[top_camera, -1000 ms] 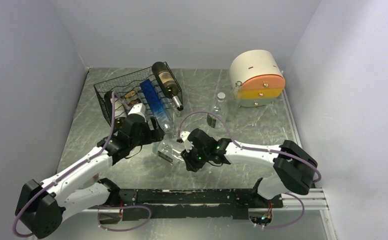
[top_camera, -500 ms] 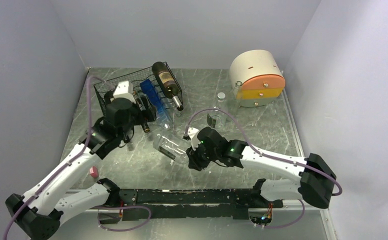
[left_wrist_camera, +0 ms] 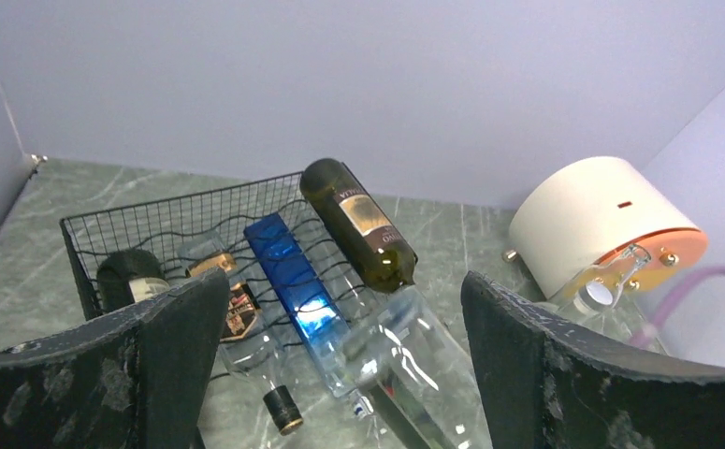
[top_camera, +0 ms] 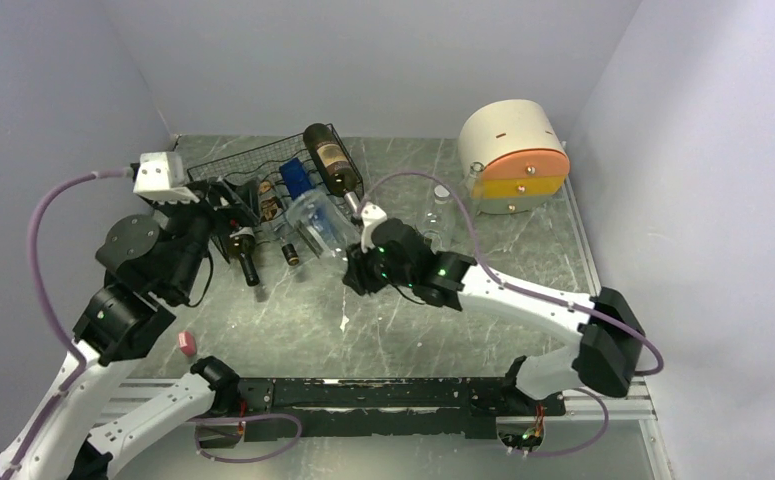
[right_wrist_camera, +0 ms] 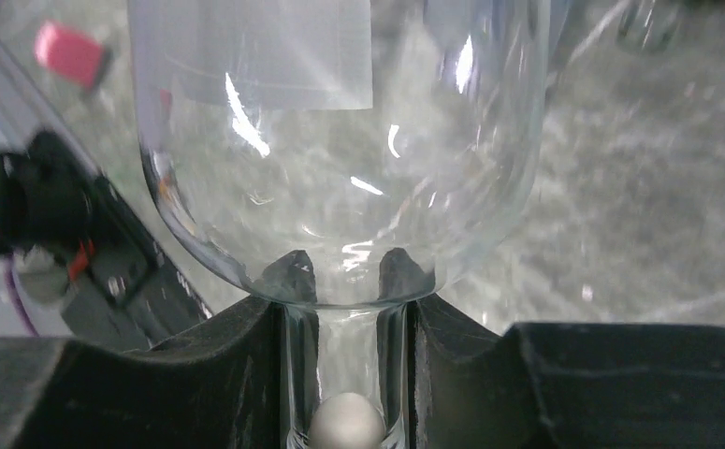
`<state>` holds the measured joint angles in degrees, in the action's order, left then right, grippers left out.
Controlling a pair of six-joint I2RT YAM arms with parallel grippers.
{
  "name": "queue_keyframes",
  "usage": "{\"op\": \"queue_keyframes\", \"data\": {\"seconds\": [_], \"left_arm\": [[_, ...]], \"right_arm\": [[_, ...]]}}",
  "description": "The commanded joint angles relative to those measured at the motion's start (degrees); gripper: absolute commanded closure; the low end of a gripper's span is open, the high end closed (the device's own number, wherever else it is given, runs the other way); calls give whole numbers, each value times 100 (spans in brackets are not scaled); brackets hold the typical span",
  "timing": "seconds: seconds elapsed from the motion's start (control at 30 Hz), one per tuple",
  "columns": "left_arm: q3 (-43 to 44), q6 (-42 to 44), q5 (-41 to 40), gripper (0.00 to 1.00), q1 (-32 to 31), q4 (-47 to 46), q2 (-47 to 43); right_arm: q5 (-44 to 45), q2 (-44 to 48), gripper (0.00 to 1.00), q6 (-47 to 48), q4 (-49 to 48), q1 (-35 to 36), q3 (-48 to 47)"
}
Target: Put the wine bottle on the wine rack
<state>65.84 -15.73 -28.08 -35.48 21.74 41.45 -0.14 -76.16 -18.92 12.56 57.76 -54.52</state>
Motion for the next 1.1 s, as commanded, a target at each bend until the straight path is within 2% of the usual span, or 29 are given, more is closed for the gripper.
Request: {"op": "queue_keyframes", "data": {"seconds": [0.0,0.23,0.53,0.93,1.07], "left_arm": [[-2,387,-65,3,-35,-134,-217],[-88,359,101,2,-32,30,-454],[-256,321,157,2,-37,111,-654],[-256,345,139,1,-33,262,-644],[-263,327,170,1,-29,287,-630]], "right_arm": [[782,-502,100,-287,-1633,-3,-1405],[1729,-2159,100,-438,-1054,-4,-3293],[2168,-3649,100,-200,-398,-37,-5253],[1976,-4701,100,4,-13,-345,-6259],[1886,-4881,95,36,35,-474,-6359]]}}
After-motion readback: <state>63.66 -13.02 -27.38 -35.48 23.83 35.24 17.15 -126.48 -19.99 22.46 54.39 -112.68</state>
